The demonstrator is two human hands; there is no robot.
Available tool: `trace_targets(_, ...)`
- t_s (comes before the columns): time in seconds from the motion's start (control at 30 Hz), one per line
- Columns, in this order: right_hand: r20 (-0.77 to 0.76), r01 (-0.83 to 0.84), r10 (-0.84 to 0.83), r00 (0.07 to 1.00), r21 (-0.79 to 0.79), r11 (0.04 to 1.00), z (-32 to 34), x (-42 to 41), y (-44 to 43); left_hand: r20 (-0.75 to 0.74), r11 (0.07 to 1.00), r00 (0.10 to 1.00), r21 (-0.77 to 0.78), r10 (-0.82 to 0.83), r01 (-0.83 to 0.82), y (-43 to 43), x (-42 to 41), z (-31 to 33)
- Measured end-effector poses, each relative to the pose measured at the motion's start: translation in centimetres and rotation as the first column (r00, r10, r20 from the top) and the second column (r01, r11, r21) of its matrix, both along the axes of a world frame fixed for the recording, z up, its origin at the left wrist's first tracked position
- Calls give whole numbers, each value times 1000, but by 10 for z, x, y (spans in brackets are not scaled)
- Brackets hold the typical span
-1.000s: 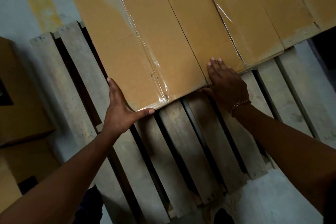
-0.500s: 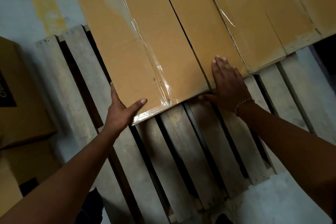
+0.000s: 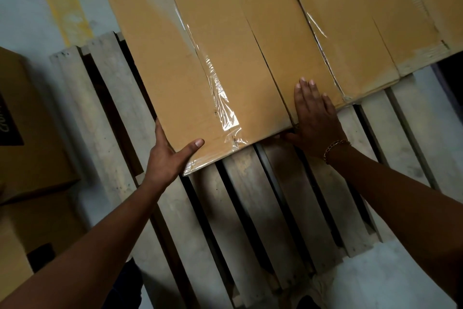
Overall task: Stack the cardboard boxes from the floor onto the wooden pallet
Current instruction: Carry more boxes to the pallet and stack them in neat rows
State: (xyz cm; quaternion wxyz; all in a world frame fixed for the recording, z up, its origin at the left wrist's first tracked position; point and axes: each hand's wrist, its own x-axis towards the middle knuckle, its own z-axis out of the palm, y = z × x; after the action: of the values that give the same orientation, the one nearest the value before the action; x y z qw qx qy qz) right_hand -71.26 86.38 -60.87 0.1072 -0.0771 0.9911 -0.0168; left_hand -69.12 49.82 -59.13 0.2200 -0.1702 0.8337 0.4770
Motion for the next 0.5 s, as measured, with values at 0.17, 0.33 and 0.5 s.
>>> trace_targets(0.17, 34, -8, 7, 999, 22, 1000, 1, -1, -1, 2, 1000, 1000, 14, -20, 20, -2, 1, 0)
trace_targets(0.33, 72, -8, 4, 997, 42, 999, 6, -2, -2, -3, 1000, 1000, 26, -13, 13, 0, 3, 0)
trace_targets(0.5, 104, 3, -6, 995, 34, 999, 11, -2, -4, -16, 1000, 1000, 28, -10, 11, 2, 4, 2)
